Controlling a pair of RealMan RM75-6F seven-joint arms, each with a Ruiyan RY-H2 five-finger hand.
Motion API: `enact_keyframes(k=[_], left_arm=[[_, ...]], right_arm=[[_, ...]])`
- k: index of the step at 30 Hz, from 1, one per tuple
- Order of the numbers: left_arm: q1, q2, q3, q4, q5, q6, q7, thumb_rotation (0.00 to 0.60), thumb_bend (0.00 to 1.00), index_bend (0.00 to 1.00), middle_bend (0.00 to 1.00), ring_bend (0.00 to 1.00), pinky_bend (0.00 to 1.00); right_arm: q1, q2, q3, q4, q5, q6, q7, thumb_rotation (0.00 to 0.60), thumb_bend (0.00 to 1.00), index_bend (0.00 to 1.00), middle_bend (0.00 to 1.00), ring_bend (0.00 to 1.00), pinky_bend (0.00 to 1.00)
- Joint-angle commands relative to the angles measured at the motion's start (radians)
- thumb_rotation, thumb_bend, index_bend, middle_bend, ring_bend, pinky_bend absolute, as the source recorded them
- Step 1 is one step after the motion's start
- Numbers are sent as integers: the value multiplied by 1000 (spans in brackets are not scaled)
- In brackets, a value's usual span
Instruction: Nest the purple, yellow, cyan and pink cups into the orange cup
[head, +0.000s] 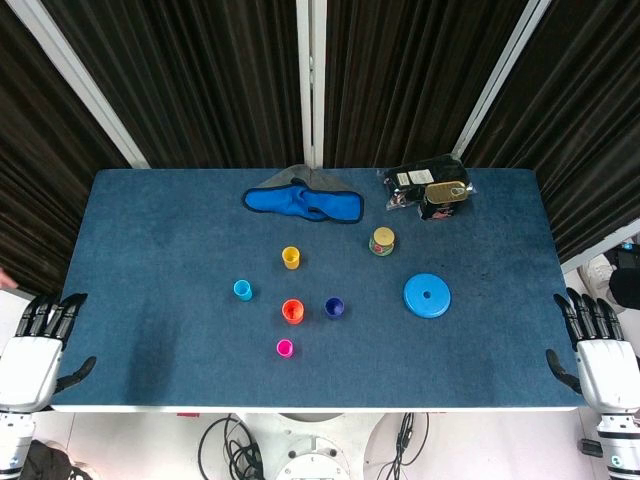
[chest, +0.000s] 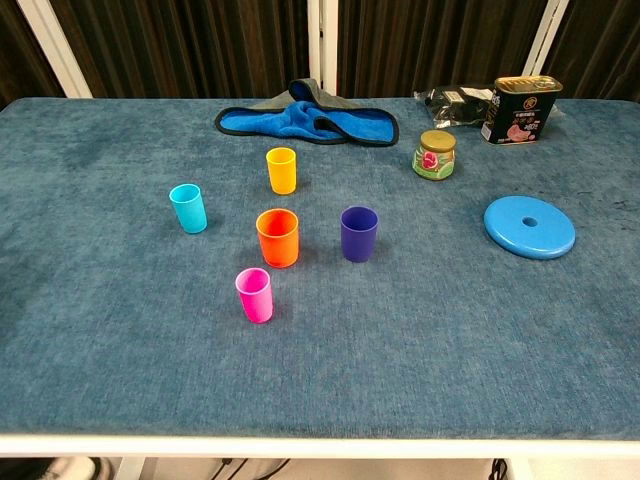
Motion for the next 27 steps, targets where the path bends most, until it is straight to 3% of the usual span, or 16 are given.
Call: enact_keyframes(k=[1, 12, 21, 27], left_arm=[[1, -2, -2, -2, 4, 5, -4, 600, 203, 50, 105, 0, 56], [-51, 7, -9, -58, 52, -55, 23, 600, 202, 50, 105, 0, 56], [-247, -52, -66, -230, 41, -326, 136, 600, 202, 50, 105, 0, 56], [-406, -155, -140, -290, -113, -543, 237, 600, 202, 51, 115, 0, 56]], right_arm=[[-1, 2, 0, -1, -2, 2, 1, 600, 284, 0, 0, 0, 0], [-10, 0, -2, 14, 1, 10, 23, 600, 285, 0, 0, 0, 0], [-6, 0, -2, 27, -1, 1, 35, 600, 285, 0, 0, 0, 0], [-9, 5, -4, 43, -2, 3, 57, 600, 285, 0, 0, 0, 0]])
